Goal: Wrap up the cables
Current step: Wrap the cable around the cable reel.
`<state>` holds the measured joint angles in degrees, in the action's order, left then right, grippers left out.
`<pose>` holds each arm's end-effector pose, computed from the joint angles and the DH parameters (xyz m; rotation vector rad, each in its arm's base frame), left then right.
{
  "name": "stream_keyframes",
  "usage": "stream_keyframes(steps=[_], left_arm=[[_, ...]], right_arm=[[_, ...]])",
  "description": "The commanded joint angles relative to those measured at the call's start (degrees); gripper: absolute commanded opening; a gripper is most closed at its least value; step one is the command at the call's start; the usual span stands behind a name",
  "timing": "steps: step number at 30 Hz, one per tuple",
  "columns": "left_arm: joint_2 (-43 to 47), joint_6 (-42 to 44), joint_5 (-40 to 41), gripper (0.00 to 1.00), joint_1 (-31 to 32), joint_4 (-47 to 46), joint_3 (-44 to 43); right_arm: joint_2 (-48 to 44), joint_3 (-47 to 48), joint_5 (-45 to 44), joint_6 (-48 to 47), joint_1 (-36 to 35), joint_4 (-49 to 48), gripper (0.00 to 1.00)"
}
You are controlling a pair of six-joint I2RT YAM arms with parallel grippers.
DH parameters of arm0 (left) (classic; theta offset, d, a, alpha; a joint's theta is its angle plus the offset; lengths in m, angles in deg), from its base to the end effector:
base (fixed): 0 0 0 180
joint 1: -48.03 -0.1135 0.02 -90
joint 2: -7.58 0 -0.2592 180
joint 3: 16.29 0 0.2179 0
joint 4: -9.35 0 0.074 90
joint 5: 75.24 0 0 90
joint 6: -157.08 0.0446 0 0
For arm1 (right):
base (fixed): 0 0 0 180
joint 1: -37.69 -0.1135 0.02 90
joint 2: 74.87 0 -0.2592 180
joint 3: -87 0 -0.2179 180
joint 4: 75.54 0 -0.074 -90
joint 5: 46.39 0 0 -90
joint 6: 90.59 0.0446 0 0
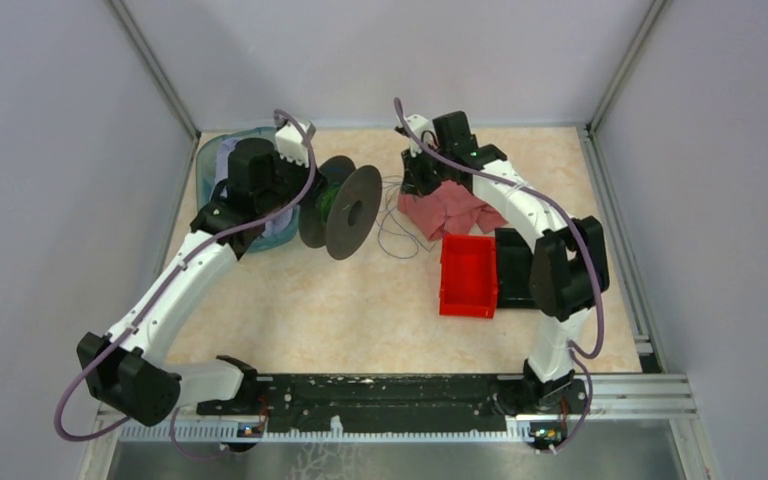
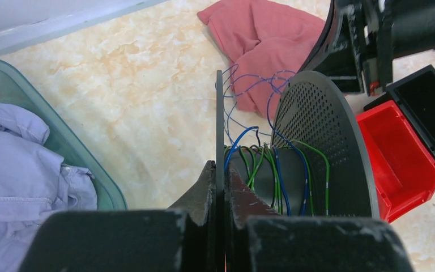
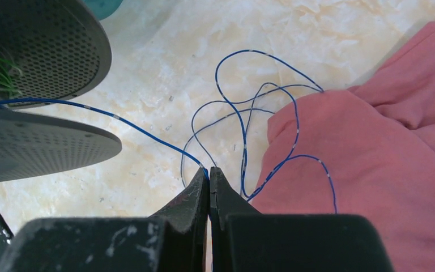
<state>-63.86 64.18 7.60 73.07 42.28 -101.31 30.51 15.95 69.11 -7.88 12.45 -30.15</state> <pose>0.2340 -0.1155 0.3712 0.4544 1.8770 -0.4472 0.3458 0.1843 0.3008 -0.8651 2.1366 0.6725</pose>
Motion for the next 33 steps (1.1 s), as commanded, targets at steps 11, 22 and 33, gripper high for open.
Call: stream_keyframes(steps=[11, 22, 33], left_arm=[[1.6, -10.4, -2.3, 0.00, -4.6, -0.7, -6.8], [0.7, -21.6, -4.0, 0.00, -10.5, -1.7, -6.1], [-0.3, -24.1, -1.9, 0.00, -11.6, -1.3, -8.1]], right_arm=[[-3.4, -7.9, 9.8, 0.8, 0.4, -8.7, 0.00], [-5.3, -16.1, 19.8, 3.5, 0.1, -15.7, 0.00], [-6.4, -18.9, 25.2, 2.8, -1.0, -17.2, 0.01]])
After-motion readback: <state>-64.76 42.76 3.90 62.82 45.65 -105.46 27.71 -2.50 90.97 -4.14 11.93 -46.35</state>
